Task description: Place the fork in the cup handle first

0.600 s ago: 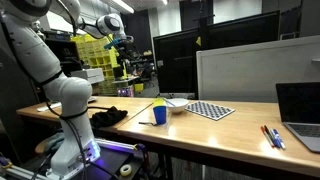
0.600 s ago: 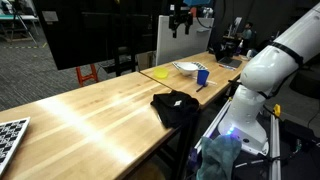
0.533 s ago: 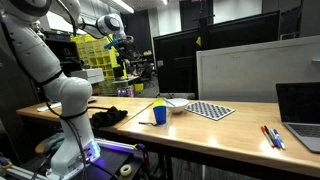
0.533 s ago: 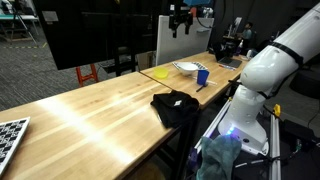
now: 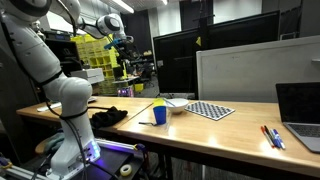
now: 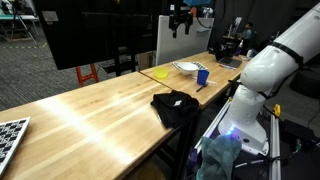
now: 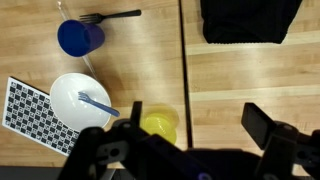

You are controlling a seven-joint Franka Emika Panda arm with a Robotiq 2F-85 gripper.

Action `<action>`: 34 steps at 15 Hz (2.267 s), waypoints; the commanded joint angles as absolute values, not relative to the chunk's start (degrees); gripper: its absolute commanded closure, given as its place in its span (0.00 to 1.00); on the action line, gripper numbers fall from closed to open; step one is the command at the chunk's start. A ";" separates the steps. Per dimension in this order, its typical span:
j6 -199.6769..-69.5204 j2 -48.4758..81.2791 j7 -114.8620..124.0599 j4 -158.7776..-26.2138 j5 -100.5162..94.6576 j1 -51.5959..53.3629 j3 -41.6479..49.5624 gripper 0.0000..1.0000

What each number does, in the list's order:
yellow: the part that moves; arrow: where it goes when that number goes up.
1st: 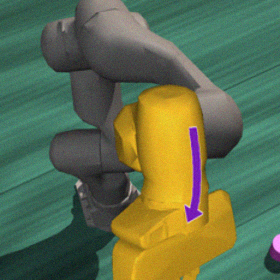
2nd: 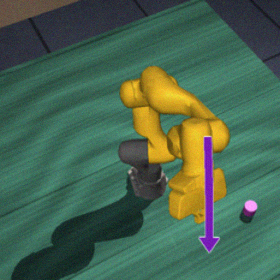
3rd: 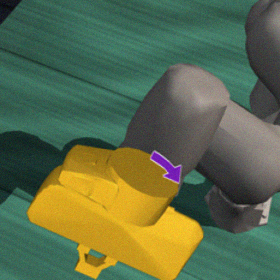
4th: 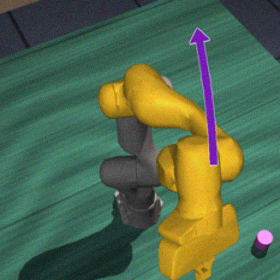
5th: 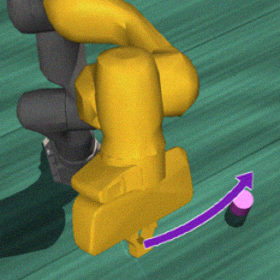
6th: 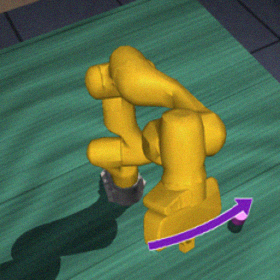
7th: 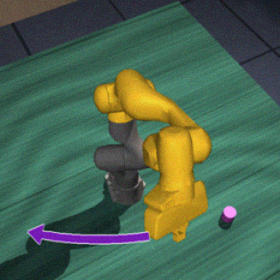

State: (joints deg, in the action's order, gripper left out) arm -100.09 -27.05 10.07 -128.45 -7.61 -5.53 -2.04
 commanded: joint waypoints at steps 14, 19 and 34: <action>-114.20 -50.55 46.90 -166.15 -5.09 -9.11 -7.42 0.00; -112.96 -47.08 54.52 -160.29 -7.78 -13.90 -8.07 0.00; -116.50 -42.27 61.31 -159.24 -8.45 -15.52 -7.27 0.00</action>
State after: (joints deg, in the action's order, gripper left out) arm -116.49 -43.17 59.38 -159.57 -9.01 -16.00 -7.62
